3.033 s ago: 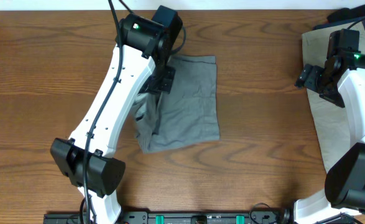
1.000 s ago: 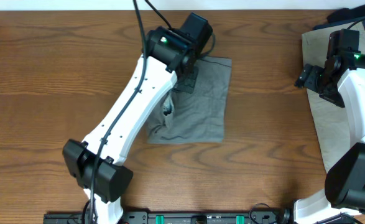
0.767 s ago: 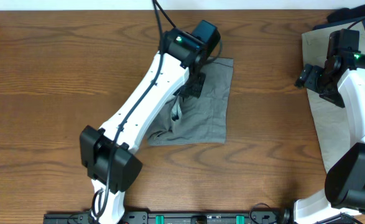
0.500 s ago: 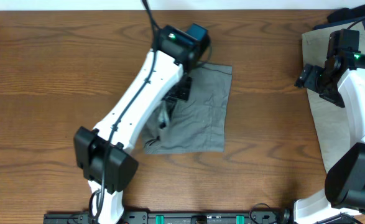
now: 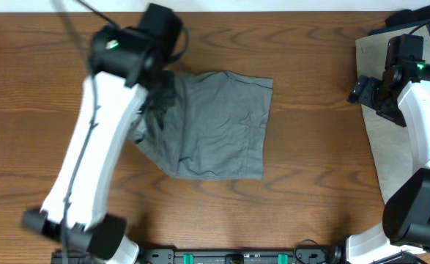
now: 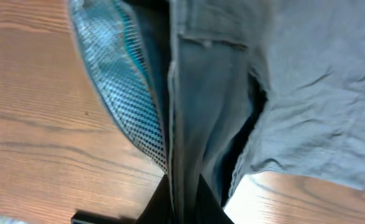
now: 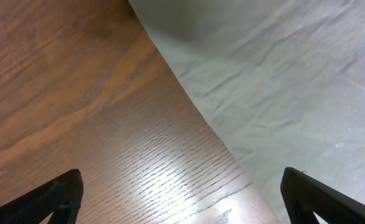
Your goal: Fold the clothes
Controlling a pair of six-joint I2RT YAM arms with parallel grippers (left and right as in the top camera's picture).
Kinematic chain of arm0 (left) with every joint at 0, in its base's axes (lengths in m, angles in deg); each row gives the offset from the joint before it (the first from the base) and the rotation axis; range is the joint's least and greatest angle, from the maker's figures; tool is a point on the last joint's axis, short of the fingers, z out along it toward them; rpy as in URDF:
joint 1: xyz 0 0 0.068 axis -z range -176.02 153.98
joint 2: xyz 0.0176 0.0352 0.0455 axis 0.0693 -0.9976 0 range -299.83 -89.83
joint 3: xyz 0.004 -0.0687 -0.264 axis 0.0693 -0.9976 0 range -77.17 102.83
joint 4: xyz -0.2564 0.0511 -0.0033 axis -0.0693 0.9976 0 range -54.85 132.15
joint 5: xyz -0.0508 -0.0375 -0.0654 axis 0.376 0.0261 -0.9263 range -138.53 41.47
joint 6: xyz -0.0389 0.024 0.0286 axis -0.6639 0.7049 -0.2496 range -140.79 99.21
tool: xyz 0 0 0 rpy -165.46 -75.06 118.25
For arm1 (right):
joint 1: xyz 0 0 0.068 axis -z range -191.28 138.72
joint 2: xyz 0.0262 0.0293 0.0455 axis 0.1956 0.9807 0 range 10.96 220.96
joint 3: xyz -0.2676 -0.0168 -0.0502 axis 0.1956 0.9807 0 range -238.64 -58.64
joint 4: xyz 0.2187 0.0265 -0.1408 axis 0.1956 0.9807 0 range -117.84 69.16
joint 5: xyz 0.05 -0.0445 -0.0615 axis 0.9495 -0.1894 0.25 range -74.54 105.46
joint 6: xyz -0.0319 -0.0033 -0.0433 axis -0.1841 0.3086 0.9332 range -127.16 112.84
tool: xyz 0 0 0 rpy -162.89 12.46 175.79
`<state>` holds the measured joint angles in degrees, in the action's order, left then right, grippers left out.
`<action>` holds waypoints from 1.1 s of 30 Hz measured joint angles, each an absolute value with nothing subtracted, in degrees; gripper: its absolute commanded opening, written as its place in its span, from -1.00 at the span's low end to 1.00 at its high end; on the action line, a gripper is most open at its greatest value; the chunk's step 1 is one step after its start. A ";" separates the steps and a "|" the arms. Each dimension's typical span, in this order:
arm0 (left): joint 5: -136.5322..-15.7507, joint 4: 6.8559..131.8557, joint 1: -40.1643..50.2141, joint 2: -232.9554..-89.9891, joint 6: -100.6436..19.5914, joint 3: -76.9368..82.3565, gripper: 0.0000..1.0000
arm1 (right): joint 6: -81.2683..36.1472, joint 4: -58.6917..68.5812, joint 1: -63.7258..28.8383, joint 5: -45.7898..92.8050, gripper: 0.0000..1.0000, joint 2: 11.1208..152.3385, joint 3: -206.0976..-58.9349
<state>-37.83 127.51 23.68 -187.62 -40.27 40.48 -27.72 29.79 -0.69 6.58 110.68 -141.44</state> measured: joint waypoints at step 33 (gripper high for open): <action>-39.88 127.27 3.55 -184.48 -35.34 37.16 -0.88 | -27.74 29.79 -0.69 6.58 0.98 110.68 -141.44</action>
